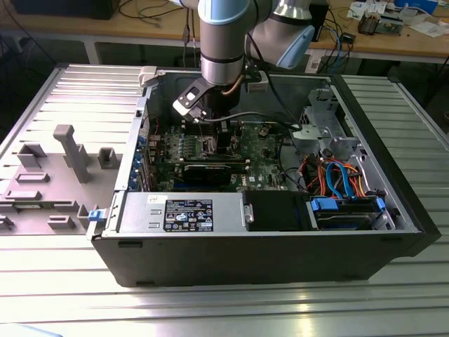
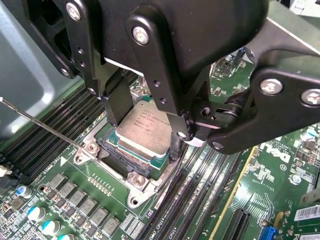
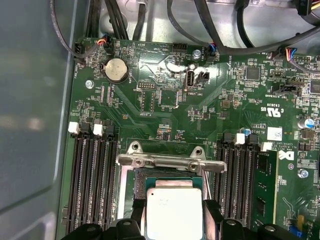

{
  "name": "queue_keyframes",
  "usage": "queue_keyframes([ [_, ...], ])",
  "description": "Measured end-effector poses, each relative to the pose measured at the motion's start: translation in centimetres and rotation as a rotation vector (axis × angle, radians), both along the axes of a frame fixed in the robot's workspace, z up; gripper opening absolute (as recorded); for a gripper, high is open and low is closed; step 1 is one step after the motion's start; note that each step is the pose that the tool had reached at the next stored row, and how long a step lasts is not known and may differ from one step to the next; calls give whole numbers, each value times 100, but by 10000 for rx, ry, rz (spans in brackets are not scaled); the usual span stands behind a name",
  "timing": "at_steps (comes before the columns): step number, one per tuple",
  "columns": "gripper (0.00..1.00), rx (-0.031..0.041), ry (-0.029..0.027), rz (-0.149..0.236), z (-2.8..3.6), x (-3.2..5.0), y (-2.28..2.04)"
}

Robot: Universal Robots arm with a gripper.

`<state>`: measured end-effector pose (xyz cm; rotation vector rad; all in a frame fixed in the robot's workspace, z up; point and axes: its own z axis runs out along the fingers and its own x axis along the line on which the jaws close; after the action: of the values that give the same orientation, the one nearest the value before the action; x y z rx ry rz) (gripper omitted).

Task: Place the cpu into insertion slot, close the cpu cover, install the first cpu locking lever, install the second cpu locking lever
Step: 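Place the cpu into insertion slot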

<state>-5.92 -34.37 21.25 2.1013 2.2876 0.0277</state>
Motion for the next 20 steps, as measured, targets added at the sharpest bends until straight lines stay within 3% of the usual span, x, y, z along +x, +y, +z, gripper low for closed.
queue_keyframes([
  [20,55,-1,1,-1,-52,0,0],
])
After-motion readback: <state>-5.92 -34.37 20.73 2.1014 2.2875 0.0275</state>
